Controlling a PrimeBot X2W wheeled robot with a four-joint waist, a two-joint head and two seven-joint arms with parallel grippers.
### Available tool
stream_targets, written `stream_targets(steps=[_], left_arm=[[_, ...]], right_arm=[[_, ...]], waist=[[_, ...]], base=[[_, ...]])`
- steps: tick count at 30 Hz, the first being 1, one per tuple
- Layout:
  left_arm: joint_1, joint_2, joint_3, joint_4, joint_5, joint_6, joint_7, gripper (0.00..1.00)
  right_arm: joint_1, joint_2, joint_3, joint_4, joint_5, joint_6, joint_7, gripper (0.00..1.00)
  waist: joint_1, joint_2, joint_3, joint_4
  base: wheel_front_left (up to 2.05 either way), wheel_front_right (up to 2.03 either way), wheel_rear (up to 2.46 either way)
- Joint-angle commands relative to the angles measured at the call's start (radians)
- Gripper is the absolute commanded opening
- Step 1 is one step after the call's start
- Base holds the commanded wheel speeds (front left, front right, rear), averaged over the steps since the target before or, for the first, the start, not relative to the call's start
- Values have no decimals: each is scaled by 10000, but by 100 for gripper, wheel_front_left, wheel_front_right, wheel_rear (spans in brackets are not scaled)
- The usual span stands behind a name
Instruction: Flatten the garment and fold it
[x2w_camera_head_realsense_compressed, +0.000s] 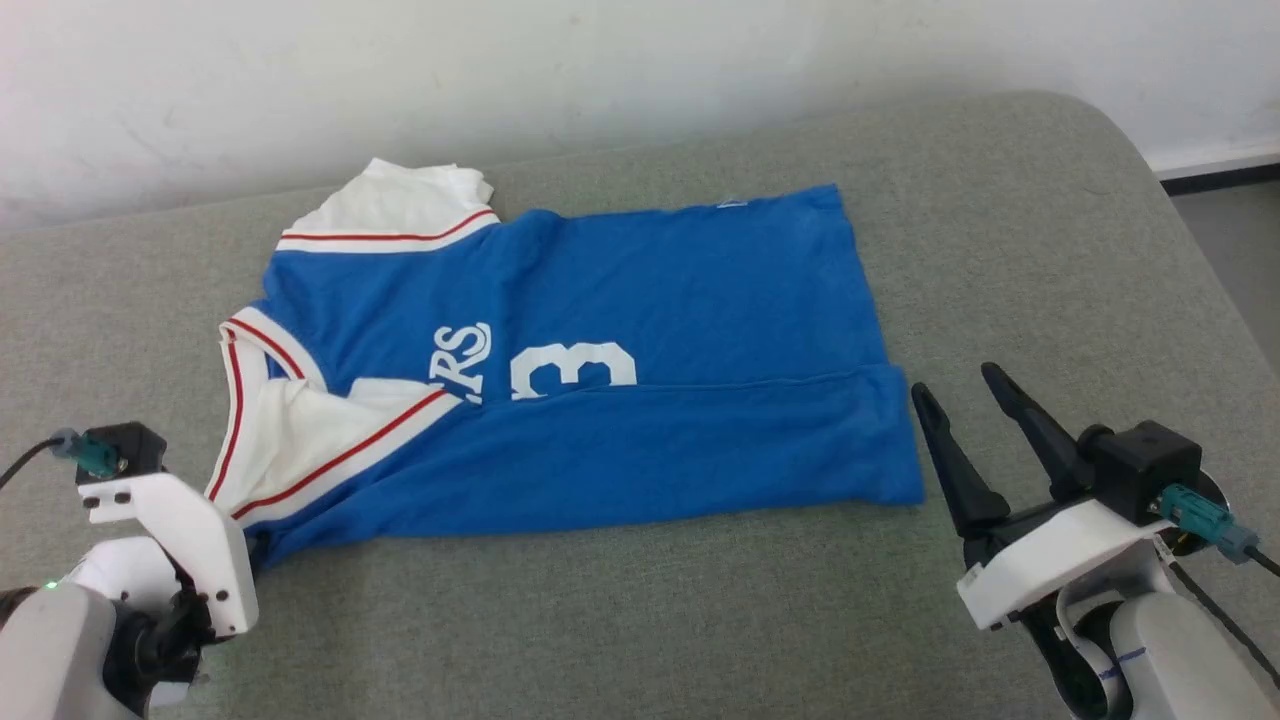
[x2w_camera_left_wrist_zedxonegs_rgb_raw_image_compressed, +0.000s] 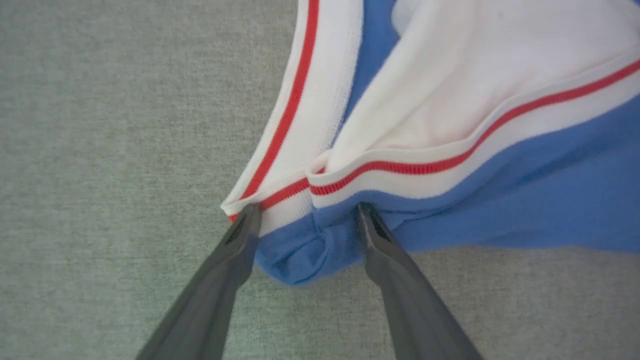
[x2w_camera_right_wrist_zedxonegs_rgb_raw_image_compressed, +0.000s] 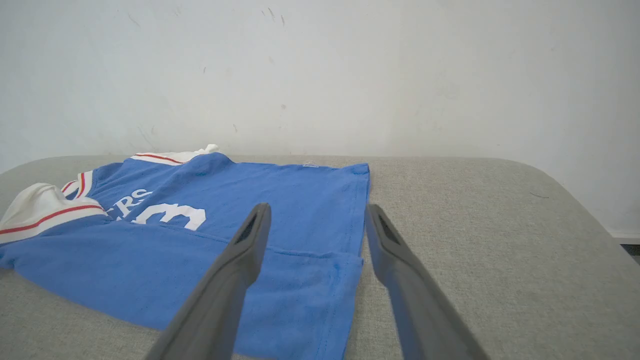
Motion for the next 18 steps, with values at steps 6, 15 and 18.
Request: stream_targets(steps=[6, 15, 18], left_arm=[[88, -567, -618, 939, -180, -273, 594, 0], [-342, -919, -662, 1097, -92, -544, -495, 0], [-285, -927, -477, 735, -15, -392, -1103, 0]], right_arm=[[139, -29, 56, -132, 335, -9, 59, 100], [434, -305, -393, -125, 632, -9, 605, 100], [433, -403, -619, -37, 763, -9, 931, 100]], waist=[[1, 0, 133, -34], [1, 0, -108, 442], [1, 0, -248, 582]], base=[[0, 0, 0], [0, 0, 0], [0, 0, 0]])
